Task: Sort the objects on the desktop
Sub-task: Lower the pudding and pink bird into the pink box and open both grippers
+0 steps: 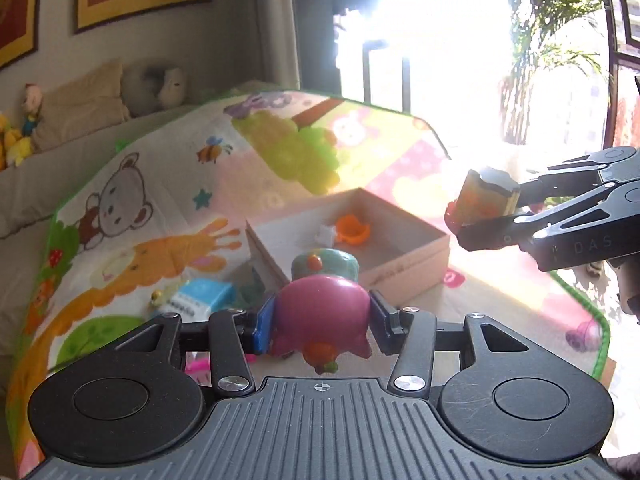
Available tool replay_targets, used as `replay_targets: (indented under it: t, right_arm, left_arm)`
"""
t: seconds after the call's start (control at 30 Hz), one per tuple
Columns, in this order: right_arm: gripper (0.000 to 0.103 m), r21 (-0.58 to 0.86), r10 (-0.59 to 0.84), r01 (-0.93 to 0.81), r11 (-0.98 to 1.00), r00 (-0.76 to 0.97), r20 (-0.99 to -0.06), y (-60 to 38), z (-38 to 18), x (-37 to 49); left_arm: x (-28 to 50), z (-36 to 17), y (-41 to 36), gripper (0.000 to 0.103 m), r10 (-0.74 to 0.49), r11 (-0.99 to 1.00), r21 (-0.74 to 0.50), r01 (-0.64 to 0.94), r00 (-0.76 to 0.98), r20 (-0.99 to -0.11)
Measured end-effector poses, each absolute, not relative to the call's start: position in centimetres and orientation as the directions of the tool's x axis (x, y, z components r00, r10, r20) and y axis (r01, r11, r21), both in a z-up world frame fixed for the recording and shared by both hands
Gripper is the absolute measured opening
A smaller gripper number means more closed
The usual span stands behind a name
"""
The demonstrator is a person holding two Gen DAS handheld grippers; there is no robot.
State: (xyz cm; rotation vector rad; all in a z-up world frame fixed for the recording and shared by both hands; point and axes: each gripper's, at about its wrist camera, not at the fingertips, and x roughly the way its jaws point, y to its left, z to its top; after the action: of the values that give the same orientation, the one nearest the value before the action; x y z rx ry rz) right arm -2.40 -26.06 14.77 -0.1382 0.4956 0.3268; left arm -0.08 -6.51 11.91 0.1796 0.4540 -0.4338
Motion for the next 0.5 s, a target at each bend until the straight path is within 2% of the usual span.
replay_targets:
  t: [0.07,0.13,0.2,0.23,0.33,0.37,0.5]
  right_arm:
    - [0.056,-0.071,0.252,-0.312,0.947,0.865,-0.434,-26.8,17.2,-0.6]
    - [0.056,-0.076,0.221,-0.275,0.958,0.884,-0.411,-27.2,18.8,2.4]
    - [0.059,-0.050,0.225,-0.270,0.962,0.878,-0.422,-27.6,19.3,5.1]
    - [0.067,-0.027,0.213,-0.247,0.969,0.880,-0.425,-28.0,19.3,6.2]
    - [0.068,-0.005,0.197,-0.220,0.975,0.880,-0.433,-28.8,18.4,7.4]
    - [0.068,-0.006,0.193,-0.217,0.976,0.878,-0.437,-28.9,18.0,7.4]
    - [0.068,-0.004,0.193,-0.225,0.974,0.845,-0.498,-28.2,15.7,8.4]
  left_arm:
    - [2.4,13.5,-8.2,0.053,-0.372,0.891,0.094,0.443,0.834,-0.407]
    - [5.5,14.3,-9.7,0.057,-0.379,0.894,0.075,0.442,0.835,-0.399]
    - [8.7,14.6,-10.3,0.067,-0.376,0.902,0.028,0.431,0.817,-0.437]
    - [9.6,14.5,-10.2,0.072,-0.357,0.913,0.018,0.407,0.821,-0.445]
    - [9.3,13.1,-7.9,0.090,-0.315,0.934,0.008,0.356,0.835,-0.452]
    - [8.9,12.2,-7.1,0.093,-0.294,0.940,0.015,0.340,0.836,-0.464]
    - [6.5,7.3,-4.5,0.095,-0.189,0.954,0.096,0.284,0.819,-0.541]
